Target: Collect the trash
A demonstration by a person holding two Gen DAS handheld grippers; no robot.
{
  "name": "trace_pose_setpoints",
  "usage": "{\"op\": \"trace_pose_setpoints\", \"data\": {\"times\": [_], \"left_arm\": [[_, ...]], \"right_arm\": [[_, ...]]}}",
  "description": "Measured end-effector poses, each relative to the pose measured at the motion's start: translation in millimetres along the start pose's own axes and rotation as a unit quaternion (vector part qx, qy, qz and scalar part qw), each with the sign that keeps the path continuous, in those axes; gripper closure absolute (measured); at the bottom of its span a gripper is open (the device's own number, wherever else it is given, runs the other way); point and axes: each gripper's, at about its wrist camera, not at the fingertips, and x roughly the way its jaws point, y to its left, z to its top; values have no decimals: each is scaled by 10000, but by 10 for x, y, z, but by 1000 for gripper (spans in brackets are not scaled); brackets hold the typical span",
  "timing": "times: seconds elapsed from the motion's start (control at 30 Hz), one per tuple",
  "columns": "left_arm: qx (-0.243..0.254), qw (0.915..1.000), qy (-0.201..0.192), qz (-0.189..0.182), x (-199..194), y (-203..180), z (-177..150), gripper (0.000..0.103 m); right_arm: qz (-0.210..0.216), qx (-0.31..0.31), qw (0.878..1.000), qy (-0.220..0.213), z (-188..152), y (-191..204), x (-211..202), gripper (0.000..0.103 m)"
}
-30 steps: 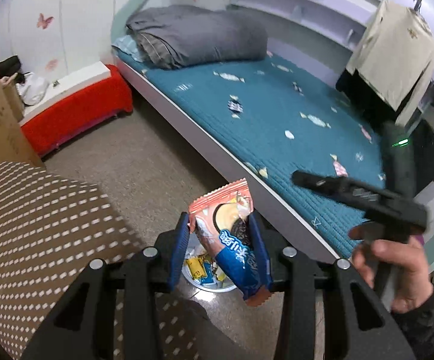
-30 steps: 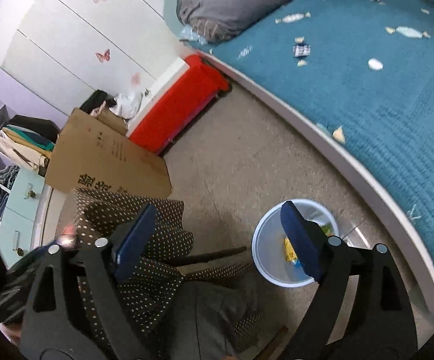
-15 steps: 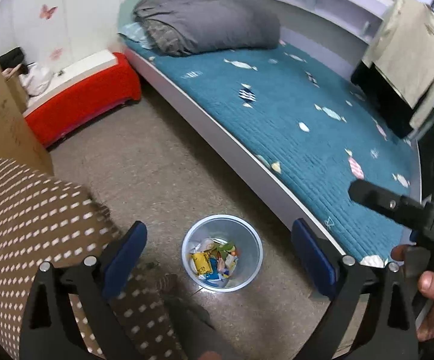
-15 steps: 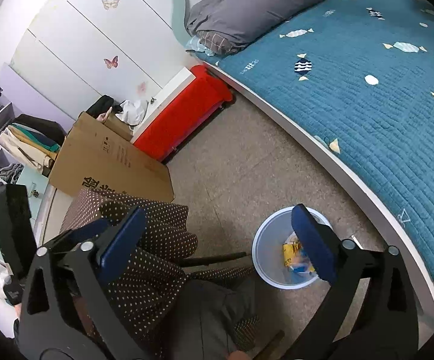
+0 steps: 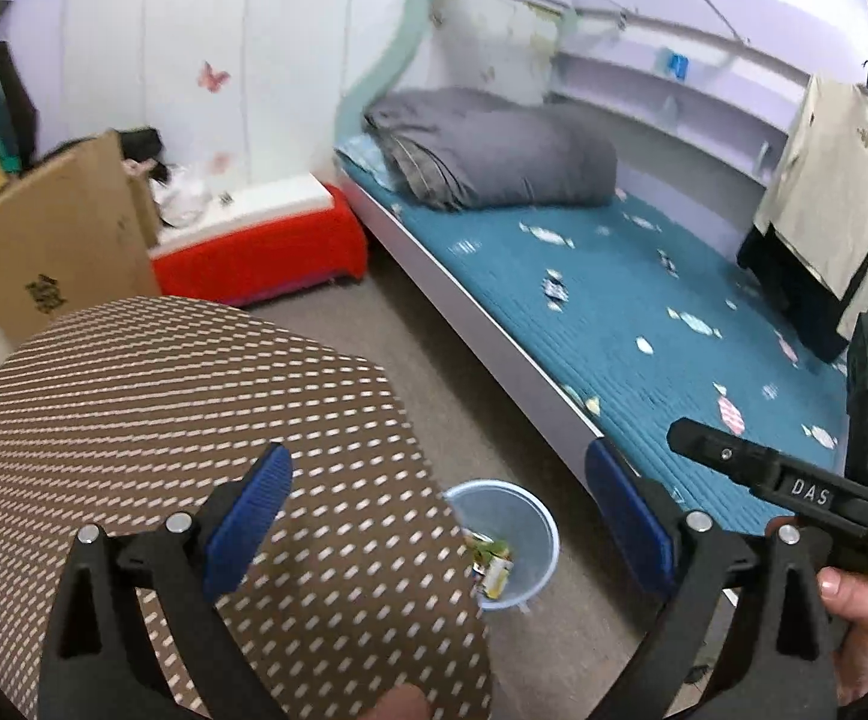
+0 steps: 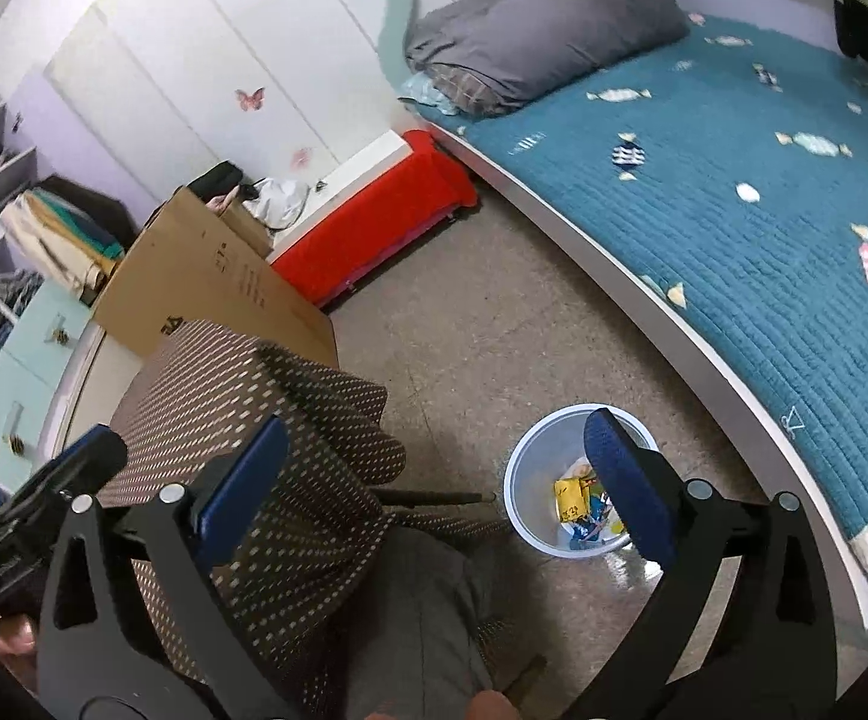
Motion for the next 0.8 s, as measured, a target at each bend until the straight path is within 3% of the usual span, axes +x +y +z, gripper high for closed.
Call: {"op": "trace_pose_setpoints", "data": {"times": [0.3, 0.5, 0.8], "left_arm": [[-235, 9933, -861, 738, -894, 196, -264, 6], [-372, 9778, -1396, 1517, -1474, 388, -437, 5], [-767, 9586, -1905, 1975, -2205, 552, -645, 5]], "right_arm": [[-227, -891, 9948, -434, -248, 791, -541, 6], [-250, -1565, 9828, -951, -359, 1376, -922, 6], [2, -2085, 9660, -1530, -597, 1962, -1468, 6]]}}
